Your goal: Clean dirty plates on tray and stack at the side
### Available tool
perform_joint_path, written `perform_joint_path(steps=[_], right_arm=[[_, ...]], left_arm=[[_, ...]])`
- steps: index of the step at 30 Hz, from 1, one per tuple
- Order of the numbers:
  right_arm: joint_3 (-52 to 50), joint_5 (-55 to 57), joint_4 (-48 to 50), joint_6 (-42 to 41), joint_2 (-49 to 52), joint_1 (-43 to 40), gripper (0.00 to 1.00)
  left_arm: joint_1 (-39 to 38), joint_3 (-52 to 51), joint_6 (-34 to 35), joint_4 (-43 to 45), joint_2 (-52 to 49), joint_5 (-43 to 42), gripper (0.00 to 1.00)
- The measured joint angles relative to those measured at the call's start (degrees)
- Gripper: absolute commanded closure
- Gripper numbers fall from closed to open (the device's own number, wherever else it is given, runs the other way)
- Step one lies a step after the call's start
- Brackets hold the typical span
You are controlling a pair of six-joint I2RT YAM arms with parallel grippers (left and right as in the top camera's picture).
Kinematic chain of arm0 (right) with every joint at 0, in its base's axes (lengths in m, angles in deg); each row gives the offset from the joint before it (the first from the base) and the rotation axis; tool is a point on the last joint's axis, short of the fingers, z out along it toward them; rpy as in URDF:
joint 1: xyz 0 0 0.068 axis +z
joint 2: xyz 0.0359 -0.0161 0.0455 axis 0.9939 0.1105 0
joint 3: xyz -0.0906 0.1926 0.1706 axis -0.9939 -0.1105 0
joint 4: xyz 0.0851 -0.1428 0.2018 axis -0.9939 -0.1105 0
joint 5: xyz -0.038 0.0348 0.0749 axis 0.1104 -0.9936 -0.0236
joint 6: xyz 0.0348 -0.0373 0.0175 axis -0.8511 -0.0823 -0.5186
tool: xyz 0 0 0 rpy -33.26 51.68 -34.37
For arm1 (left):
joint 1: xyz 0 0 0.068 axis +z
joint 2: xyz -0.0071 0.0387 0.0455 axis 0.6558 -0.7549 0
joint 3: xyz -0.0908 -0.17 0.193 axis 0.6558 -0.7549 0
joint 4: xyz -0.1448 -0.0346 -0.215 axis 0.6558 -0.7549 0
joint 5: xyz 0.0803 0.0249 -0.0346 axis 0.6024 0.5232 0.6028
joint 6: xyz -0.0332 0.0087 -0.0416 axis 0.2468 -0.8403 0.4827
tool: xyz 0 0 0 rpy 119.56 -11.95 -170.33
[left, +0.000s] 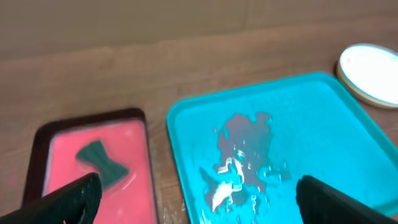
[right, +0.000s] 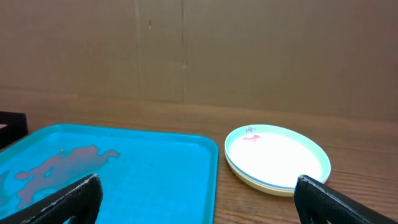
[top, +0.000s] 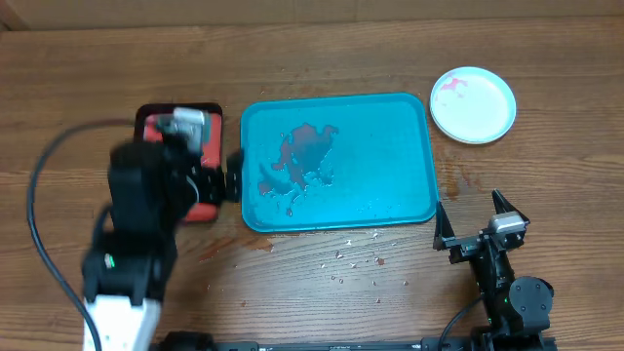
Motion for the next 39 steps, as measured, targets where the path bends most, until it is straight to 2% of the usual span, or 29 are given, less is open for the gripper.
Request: perform_joint_path(steps=[8,21,28,35,39], right_arm=[[0.00,0.00,-0.04,0.02,0.00,0.00,0.00],[0.00,0.00,-0.04,0.04,0.00,0.00,0.00],[0.00,0.02,0.00,0.02,-0.02,0.00,0.00],[0.00,0.02,0.04,0.04,-0.02,0.00,0.00],[0.00,0.00,0.00,0.02,-0.02,0.00,0.00]], left_arm=[[0.00,-24.00,-3.17,20.17,17.94,-1.31,0.00],[0.00,-48.83,-4.48,45.86,35.17,0.96,0.00],[0.00,-51.54,-4.50,42.40,41.20,6.45,0.00],[0.02,-51.56,-3.63,28.52,49.44,12.41,0.00],[0.94,-51.56,-2.86,26.51,50.95,13.31,0.00]])
